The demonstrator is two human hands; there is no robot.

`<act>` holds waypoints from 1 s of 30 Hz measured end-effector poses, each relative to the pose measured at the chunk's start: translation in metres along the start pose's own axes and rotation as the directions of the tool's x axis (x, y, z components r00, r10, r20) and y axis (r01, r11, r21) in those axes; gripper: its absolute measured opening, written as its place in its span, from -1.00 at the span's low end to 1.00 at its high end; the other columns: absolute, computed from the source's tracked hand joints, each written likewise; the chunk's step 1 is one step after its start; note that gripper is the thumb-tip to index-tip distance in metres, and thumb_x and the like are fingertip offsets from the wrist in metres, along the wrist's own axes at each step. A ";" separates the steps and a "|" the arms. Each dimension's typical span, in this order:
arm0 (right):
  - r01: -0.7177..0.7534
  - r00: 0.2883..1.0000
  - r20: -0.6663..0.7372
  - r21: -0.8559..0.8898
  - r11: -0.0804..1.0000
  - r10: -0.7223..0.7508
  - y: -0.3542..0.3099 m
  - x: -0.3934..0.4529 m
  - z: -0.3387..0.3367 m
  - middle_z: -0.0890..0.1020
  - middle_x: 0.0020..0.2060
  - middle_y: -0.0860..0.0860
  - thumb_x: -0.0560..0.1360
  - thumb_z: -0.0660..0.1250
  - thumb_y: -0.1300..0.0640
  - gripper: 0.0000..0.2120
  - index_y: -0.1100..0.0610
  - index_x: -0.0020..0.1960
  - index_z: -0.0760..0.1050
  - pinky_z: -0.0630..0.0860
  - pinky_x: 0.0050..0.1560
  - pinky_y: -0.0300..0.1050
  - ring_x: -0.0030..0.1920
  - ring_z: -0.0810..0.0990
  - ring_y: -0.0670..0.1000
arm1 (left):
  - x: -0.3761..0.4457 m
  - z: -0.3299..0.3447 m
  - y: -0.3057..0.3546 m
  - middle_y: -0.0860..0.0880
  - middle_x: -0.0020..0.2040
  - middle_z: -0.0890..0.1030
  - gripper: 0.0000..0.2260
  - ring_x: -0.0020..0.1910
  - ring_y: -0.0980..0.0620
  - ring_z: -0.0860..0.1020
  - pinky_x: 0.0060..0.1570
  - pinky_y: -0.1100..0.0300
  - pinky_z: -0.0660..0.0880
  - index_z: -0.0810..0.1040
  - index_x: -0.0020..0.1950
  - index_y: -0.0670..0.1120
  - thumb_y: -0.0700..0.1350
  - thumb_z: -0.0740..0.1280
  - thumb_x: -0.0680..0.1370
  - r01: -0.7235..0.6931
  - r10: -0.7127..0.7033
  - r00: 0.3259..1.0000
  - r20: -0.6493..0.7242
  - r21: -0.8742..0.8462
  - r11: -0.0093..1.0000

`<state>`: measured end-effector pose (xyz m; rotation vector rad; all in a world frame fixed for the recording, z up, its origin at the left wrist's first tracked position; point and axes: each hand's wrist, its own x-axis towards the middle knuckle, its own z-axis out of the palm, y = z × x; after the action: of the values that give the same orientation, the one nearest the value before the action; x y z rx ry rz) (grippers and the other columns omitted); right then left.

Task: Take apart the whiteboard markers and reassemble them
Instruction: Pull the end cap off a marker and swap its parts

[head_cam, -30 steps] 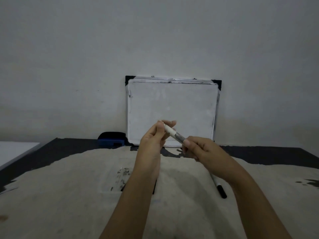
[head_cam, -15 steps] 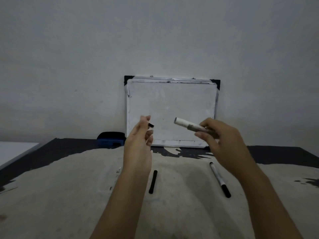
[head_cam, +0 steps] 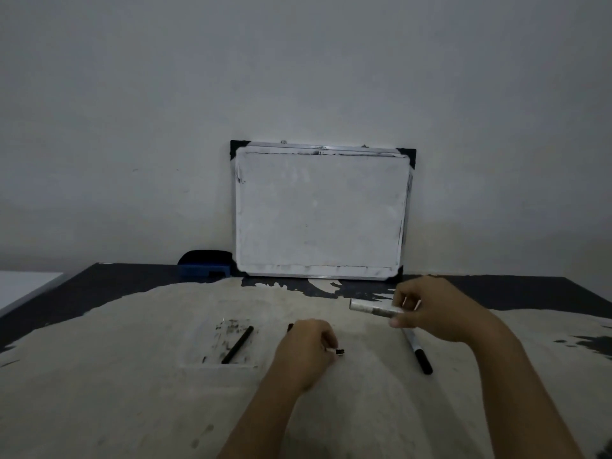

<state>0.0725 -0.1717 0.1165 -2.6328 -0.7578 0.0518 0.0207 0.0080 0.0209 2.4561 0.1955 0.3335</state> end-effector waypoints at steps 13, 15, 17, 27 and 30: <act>0.196 0.591 -0.698 -0.363 0.911 -0.405 -0.041 0.002 0.004 0.63 -0.33 0.02 0.25 0.45 0.38 -0.81 0.12 -0.28 0.57 0.11 0.31 -0.01 -0.20 0.59 0.10 | 0.005 -0.036 0.033 -0.22 0.03 0.62 -0.52 -0.01 -0.12 0.60 0.00 0.06 0.54 0.52 0.12 -0.30 0.06 0.02 0.61 0.324 -0.105 0.938 0.331 -0.943 -0.075; 0.240 0.615 -0.612 -0.455 0.858 -0.497 -0.047 0.007 0.018 0.63 -0.36 0.00 0.19 0.49 0.32 -0.81 0.08 -0.33 0.56 0.06 0.35 0.01 -0.20 0.60 0.07 | 0.002 -0.038 0.038 -0.26 0.01 0.61 -0.53 -0.03 -0.14 0.59 -0.03 0.04 0.55 0.48 0.17 -0.33 0.05 0.03 0.62 0.367 -0.080 0.923 0.377 -0.923 -0.118; 0.259 0.625 -0.554 -0.517 0.816 -0.550 -0.049 0.010 0.026 0.63 -0.39 -0.02 0.17 0.52 0.28 -0.80 0.05 -0.37 0.55 0.03 0.37 0.04 -0.21 0.61 0.04 | -0.001 -0.037 0.040 -0.27 -0.03 0.60 -0.53 -0.03 -0.16 0.58 0.01 0.00 0.53 0.48 0.16 -0.35 0.03 0.03 0.62 0.396 -0.094 0.908 0.408 -0.910 -0.127; 0.212 0.592 -0.619 -0.498 0.841 -0.516 -0.048 0.009 0.018 0.64 -0.38 -0.03 0.17 0.50 0.31 -0.80 0.05 -0.37 0.56 0.05 0.37 0.09 -0.17 0.60 0.07 | -0.001 -0.041 0.025 -0.31 0.04 0.56 -0.59 0.01 -0.21 0.55 -0.06 -0.05 0.51 0.45 0.17 -0.37 -0.03 0.08 0.61 0.450 -0.164 0.871 0.463 -0.886 -0.114; 0.218 0.618 -0.575 -0.529 0.820 -0.536 -0.050 0.006 0.020 0.64 -0.38 -0.03 0.15 0.53 0.29 -0.79 0.04 -0.37 0.56 0.05 0.38 0.10 -0.16 0.61 0.07 | 0.000 -0.042 0.027 -0.26 -0.06 0.62 -0.60 -0.13 -0.13 0.62 -0.15 0.08 0.61 0.50 0.11 -0.35 -0.03 0.12 0.60 0.471 -0.134 0.870 0.474 -0.880 -0.057</act>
<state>0.0499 -0.1221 0.1180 -2.4277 -1.0975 -1.3159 0.0105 0.0112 0.0695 0.8447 0.2743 -0.1001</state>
